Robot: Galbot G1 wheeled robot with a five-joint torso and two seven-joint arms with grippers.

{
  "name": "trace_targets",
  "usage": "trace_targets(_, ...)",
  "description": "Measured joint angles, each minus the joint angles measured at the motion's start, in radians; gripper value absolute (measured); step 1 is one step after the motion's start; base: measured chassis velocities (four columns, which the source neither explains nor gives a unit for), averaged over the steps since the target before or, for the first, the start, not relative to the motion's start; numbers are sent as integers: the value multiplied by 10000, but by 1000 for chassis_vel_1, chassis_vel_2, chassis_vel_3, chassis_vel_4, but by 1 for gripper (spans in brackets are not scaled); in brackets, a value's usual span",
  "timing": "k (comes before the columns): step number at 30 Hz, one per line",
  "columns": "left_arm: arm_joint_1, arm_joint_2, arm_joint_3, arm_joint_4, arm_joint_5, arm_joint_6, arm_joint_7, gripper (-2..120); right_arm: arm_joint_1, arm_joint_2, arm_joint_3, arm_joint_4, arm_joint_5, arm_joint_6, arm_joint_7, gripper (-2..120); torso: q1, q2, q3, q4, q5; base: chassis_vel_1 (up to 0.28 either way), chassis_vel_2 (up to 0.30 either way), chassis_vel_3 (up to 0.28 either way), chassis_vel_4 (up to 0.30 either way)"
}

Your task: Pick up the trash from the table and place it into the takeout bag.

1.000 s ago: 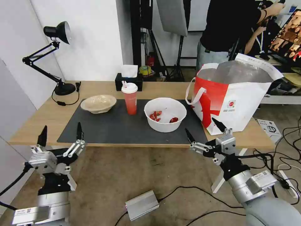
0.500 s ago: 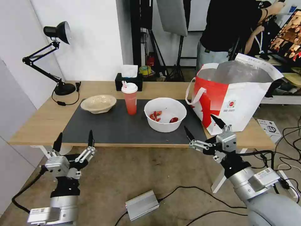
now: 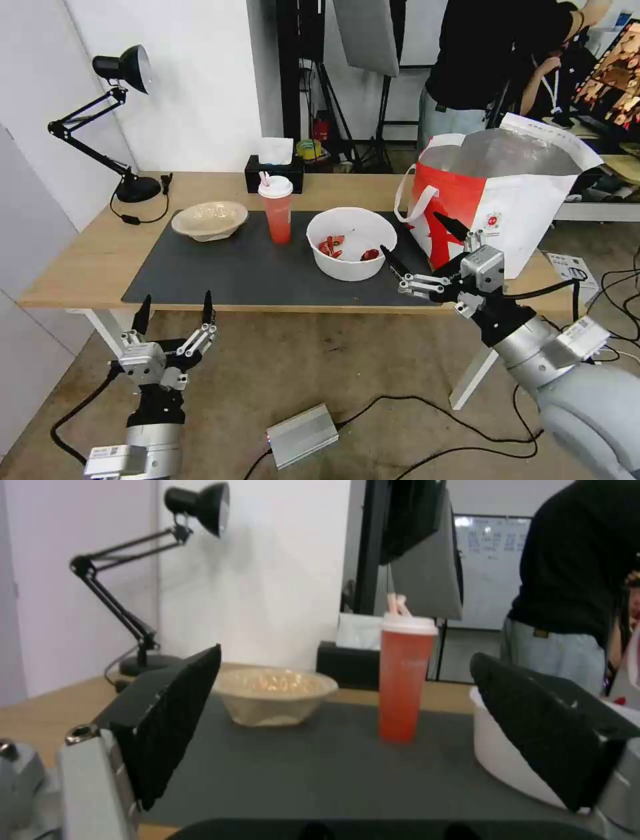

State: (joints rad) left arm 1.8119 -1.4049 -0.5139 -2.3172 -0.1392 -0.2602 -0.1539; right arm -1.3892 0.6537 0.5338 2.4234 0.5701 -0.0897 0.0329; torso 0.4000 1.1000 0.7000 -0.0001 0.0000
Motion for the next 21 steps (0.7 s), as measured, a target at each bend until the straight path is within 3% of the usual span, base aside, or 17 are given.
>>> trace_targets(9, -105, 150, 249, 282, 32, -14, 41, 100, 560, -687, -66, -430, 505, 93, -523, 100, 0, 0, 0, 2, 0, 0, 0, 0, 0)
trace_targets(21, -40, -153, 286, 380, 283, -141, 86, 100, 2473, -1741, -1316, -1269, 1590, -260, -1300, 100, 0, 0, 0, 1, 0, 0, 0, 0, 0)
